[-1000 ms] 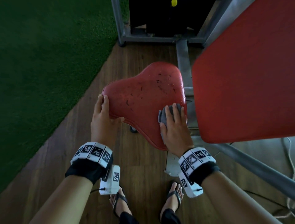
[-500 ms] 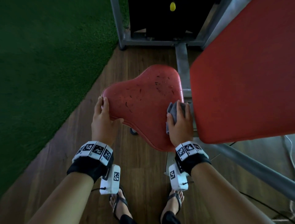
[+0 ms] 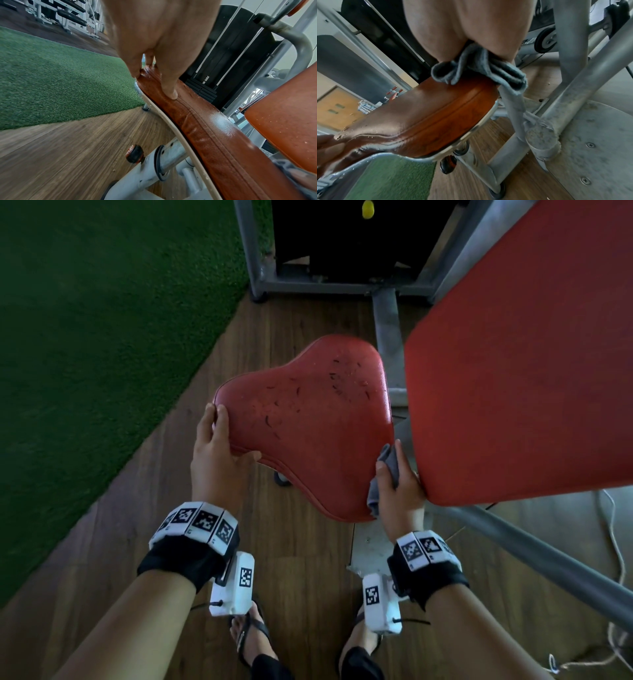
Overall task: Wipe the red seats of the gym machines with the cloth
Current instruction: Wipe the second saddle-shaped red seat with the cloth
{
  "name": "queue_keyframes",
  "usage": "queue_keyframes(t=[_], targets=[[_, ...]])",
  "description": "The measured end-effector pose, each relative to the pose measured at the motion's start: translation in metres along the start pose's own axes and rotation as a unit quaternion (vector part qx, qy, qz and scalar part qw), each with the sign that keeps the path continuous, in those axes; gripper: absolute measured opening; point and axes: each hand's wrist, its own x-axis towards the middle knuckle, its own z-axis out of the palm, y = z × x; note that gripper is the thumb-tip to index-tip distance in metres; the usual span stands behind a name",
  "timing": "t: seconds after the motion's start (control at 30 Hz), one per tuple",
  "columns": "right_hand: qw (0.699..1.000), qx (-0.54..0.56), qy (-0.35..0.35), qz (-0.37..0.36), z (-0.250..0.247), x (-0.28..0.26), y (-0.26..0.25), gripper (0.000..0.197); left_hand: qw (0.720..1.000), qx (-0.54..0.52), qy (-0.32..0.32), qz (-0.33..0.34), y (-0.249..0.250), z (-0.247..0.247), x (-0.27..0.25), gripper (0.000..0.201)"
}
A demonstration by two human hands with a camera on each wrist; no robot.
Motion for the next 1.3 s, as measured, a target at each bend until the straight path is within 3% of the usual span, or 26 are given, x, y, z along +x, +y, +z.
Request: queue_keyframes(t=[0.2,0.6,0.73,0.93,1.13,1.3], targets=[[1.0,-0.025,0.015,0.0,0.001,-0.018,0.005,0.055,1.0,0.005,0.005,0.001,0.0,0.001,0.001,0.094],[0.994,-0.096,-0.022,0.046,0.003,-0.01,-0.011,0.059,1.0,-0.027,0.013,-0.004,-0.001,-0.001,0.001,0.092],[0.981,-0.179,-0.021,0.064,0.009,0.023,-0.032,0.059,0.998,-0.062,0.018,0.005,-0.003,0.0,0.001,0.09],[0.978,-0.199,-0.003,0.056,0.025,0.083,-0.062,0.059,0.998,-0.053,0.021,0.002,-0.007,0.001,0.003,0.091],[0.975,-0.22,-0.005,0.036,0.022,0.063,-0.055,0.058,0.998,-0.056,0.018,-0.005,-0.008,0.002,0.004,0.093],[0.973,-0.219,-0.007,0.066,0.025,0.077,-0.063,0.057,0.997,-0.069,0.011,-0.015,-0.007,0.001,0.003,0.094]])
